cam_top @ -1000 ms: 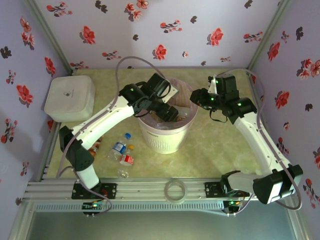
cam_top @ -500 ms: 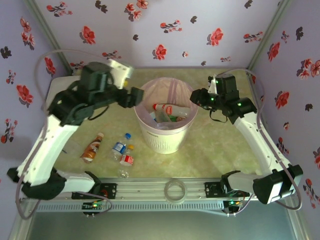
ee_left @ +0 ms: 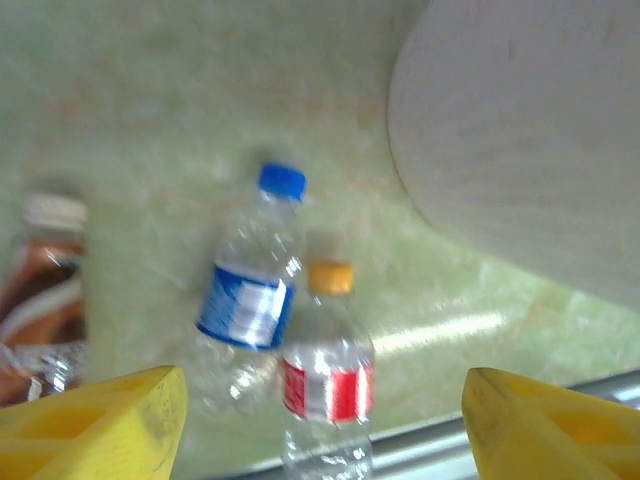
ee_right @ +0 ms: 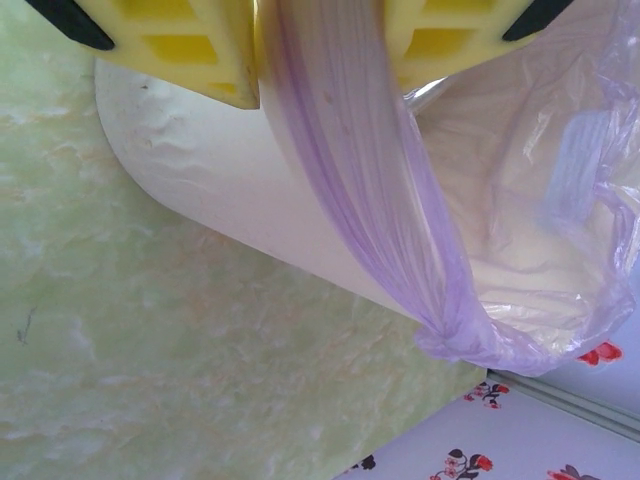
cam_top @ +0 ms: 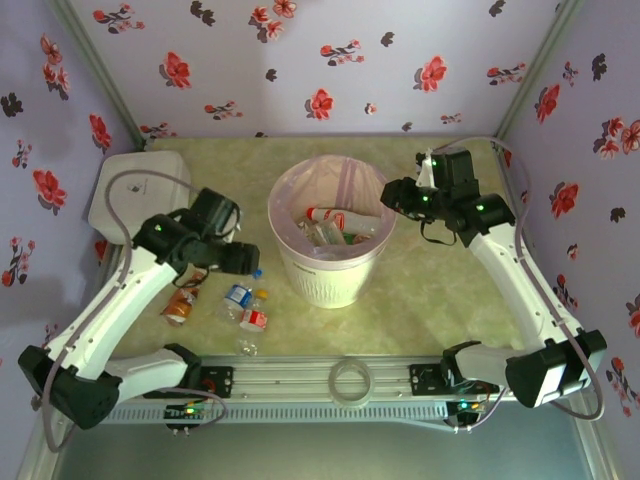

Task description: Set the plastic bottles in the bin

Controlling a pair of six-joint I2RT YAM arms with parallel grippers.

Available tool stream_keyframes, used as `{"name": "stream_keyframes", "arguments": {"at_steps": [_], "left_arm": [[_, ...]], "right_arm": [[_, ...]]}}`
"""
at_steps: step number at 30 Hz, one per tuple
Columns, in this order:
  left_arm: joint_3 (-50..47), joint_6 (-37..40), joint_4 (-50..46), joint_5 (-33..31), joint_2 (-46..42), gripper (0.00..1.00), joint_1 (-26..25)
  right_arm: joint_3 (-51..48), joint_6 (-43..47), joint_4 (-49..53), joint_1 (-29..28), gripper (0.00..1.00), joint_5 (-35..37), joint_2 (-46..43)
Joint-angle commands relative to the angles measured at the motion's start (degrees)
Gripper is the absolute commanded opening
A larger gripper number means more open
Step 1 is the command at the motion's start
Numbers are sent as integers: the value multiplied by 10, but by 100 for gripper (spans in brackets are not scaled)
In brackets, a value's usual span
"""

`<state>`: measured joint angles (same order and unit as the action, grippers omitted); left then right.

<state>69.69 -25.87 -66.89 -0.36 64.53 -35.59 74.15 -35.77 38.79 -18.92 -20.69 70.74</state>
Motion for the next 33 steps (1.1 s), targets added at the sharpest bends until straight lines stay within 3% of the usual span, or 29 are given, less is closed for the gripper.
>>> {"name": "stream_keyframes", "arguments": {"at_steps": [1, 7, 10, 20, 33], "left_arm": [[-30, -120, -33, 4, -37, 73, -51], [-198, -237, 38, 28, -126, 69, -81], [-249, -263, 73, 33, -131, 68, -94], [-328, -288, 178, 63, -93, 66, -123], [-370, -272, 248, 63, -33, 73, -127]], "right_arm": [[30, 3, 3, -3, 30, -6, 3], [26, 6, 3, -3, 30, -7, 6], [33, 7, 7, -4, 29, -12, 12], [39, 5, 0, -4, 29, -9, 15], [35, 4, -7, -4, 29, -11, 19]]}}
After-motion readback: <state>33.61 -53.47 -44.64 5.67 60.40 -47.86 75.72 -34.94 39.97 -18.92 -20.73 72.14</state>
